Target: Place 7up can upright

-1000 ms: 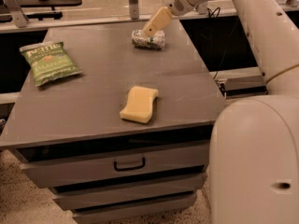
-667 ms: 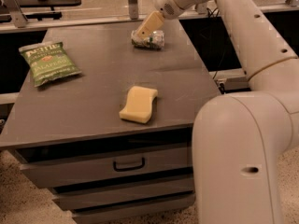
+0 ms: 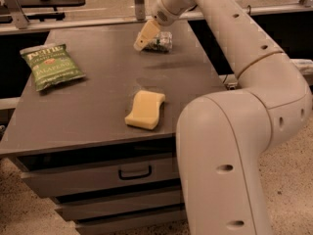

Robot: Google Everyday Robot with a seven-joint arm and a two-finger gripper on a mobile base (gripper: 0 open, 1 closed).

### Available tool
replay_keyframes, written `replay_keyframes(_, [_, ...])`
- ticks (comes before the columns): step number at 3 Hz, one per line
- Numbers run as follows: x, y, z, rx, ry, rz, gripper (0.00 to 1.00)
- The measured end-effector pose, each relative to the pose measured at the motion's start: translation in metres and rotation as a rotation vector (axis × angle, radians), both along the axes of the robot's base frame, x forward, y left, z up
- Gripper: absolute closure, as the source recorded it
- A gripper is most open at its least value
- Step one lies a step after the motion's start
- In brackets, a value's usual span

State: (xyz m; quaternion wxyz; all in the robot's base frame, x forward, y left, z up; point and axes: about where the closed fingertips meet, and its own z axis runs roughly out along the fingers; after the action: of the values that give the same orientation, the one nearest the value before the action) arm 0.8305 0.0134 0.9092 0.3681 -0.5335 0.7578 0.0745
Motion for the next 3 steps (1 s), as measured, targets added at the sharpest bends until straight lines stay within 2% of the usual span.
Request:
replay_keyframes(2, [0.013,0.01,-0.033,-0.108,0.039,-0.031,0.0])
replay_keyframes(3, [0.015,0.011,-0.048,-0.143,0.064,-0.029,0.15])
